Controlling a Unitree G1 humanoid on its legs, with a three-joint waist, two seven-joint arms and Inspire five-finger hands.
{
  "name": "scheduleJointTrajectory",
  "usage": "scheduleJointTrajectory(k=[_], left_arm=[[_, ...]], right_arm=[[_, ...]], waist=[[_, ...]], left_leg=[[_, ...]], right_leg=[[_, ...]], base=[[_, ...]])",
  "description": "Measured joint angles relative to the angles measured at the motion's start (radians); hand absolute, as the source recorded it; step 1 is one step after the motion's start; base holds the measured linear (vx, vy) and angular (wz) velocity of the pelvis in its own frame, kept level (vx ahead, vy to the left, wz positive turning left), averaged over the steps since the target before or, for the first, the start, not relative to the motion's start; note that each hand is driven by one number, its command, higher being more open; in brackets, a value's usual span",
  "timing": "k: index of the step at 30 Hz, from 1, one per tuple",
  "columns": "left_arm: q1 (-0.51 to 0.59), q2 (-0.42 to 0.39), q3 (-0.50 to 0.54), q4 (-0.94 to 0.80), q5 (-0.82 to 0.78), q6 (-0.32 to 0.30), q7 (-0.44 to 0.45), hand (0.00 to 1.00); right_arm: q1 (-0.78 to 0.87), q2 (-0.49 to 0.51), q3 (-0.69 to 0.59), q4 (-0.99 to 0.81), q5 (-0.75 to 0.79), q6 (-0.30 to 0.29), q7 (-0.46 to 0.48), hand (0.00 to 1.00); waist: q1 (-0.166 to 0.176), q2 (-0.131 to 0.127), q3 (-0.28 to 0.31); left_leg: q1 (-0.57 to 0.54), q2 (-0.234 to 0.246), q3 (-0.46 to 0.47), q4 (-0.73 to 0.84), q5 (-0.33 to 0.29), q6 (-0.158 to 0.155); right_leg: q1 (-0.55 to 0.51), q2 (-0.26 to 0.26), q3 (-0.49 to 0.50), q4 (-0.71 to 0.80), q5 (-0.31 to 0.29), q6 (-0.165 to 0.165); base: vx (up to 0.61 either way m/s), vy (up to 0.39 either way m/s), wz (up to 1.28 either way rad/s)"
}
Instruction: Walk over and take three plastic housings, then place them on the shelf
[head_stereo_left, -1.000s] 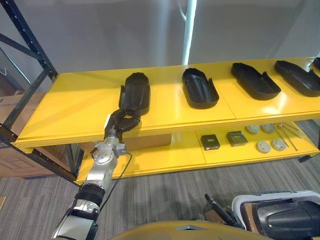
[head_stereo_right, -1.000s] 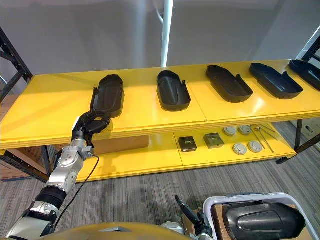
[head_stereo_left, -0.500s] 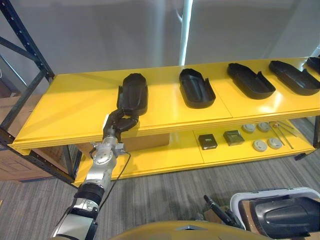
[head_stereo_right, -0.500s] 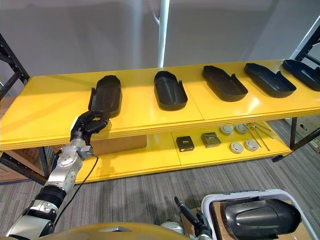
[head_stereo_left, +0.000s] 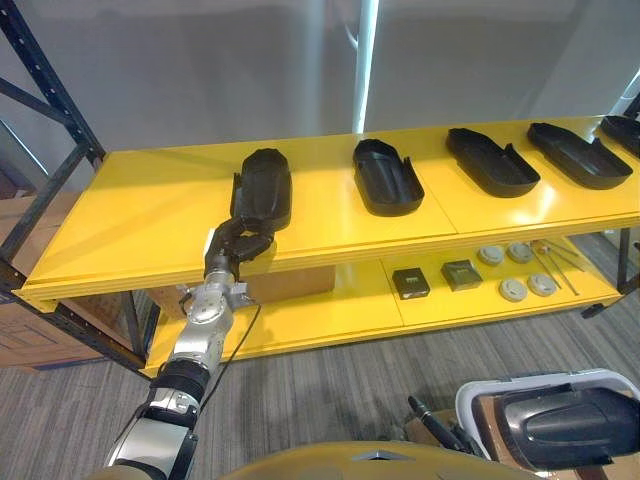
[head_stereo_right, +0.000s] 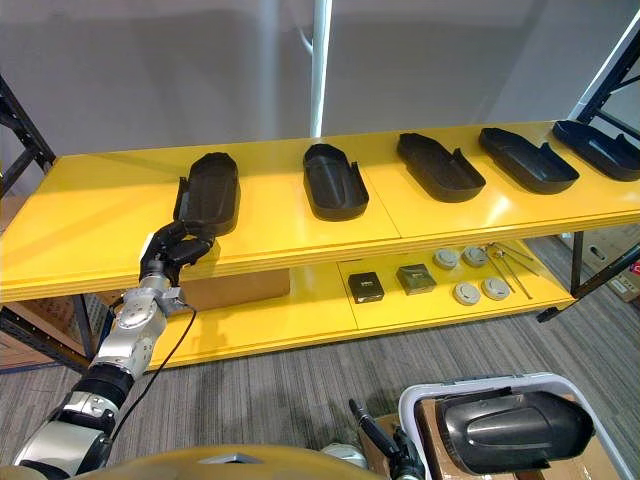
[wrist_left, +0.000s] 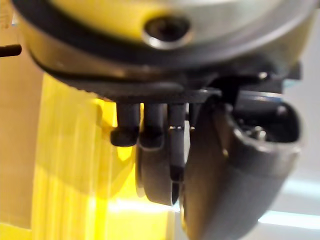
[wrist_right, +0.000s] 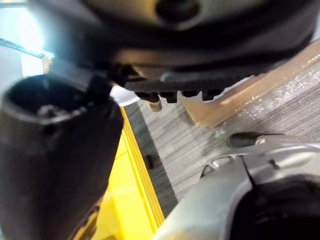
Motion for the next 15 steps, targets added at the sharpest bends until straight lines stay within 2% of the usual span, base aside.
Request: scheduleJointTrajectory(k=[15], left_arm=[[-0.037,-0.001,0.0,0.032,-0.006,0.016,0.028,0.0]], right_arm=[[0.017,0.001,0.002,-0.004,-0.001,0.004,-0.002,1.0]], waist=[[-0.006,-0.002,-0.007]], left_leg=[[-0.013,0.001,0.017,0.0,0.001,-0.001]], right_leg=[[-0.015,-0.002,0.0,-0.001,0.0,0.0]], base=[[-0.01,0.049,0.0]])
